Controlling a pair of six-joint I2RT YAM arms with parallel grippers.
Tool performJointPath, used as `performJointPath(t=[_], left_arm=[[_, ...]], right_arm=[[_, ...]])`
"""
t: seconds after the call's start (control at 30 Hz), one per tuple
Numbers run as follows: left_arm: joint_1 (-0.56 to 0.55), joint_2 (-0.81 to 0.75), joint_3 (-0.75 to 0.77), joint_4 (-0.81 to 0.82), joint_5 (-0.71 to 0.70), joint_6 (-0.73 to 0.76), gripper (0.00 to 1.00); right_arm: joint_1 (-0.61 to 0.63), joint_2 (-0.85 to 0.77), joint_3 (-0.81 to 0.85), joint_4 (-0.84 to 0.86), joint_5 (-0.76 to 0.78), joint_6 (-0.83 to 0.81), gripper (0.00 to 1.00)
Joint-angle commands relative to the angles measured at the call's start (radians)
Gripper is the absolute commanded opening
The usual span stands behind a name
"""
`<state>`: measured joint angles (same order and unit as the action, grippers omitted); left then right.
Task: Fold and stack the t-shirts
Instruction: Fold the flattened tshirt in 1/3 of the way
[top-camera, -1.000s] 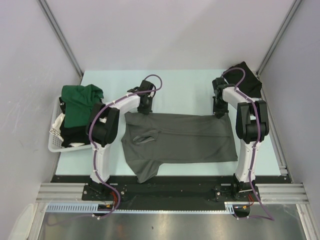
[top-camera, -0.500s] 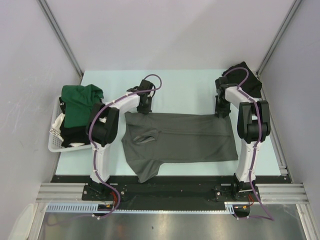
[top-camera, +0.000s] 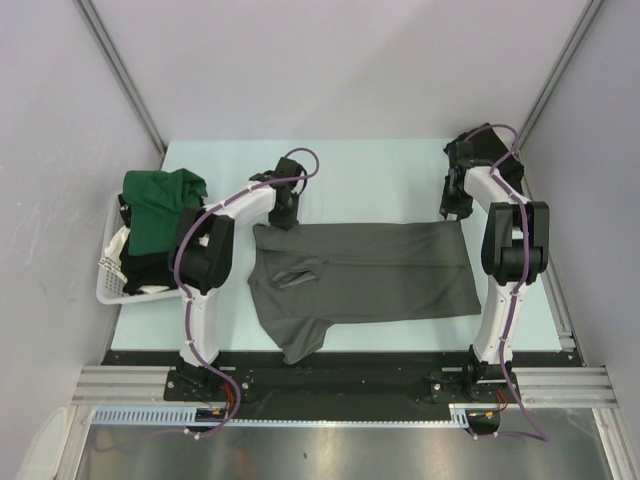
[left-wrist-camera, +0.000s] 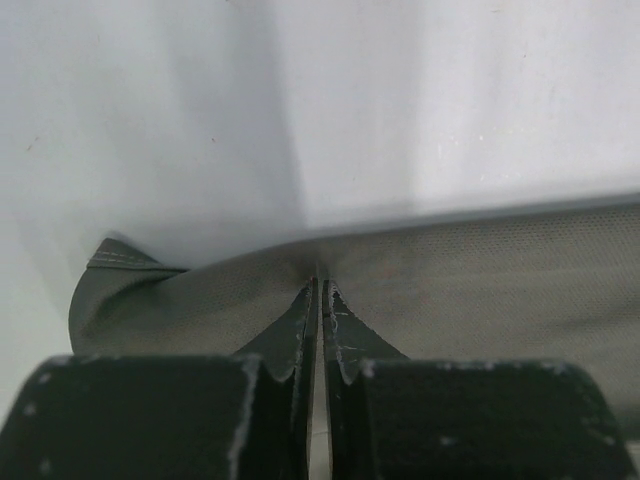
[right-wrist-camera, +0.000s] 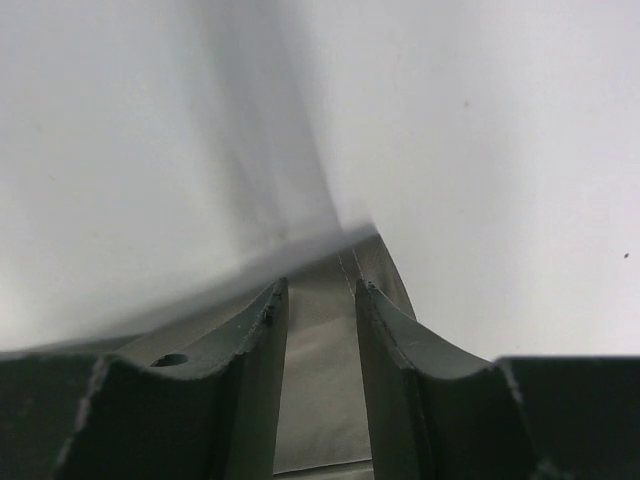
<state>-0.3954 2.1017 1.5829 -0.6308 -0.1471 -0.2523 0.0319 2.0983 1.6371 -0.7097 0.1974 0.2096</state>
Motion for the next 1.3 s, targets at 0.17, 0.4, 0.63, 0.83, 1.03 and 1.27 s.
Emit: performJointPath(t=[0.17,0.4,0.63,0.83,1.03,1.27], left_arm=[[-0.007,-0.081,0.077,-0.047,-0.026,0.007,0.08],[-0.007,-0.12,0.075,-0.078,-0.052,0.022,0.08],[-0.007,-0.141,0.066,-0.089,-0.068,0.025,0.09],[-0.007,-0.152,0.069,-0.093,-0.069,0.019,0.09],[-0.008,-0.158,0.055,-0.092,-0.065,0.013,0.09],[-0.01,-0.178,0.02,-0.081,-0.062,0.008,0.09]], right_arm=[[-0.026,0.034,0.072,0.016,-0.012,-0.01,0.38],[-0.082,0.071,0.087,0.023,-0.001,-0.015,0.4],[-0.101,0.069,0.067,0.024,-0.027,-0.01,0.39],[-0.099,0.04,0.041,0.032,-0.062,0.005,0.4],[-0.101,0.022,0.036,0.027,-0.061,0.001,0.41],[-0.098,0.005,0.027,0.009,-0.079,0.014,0.41]])
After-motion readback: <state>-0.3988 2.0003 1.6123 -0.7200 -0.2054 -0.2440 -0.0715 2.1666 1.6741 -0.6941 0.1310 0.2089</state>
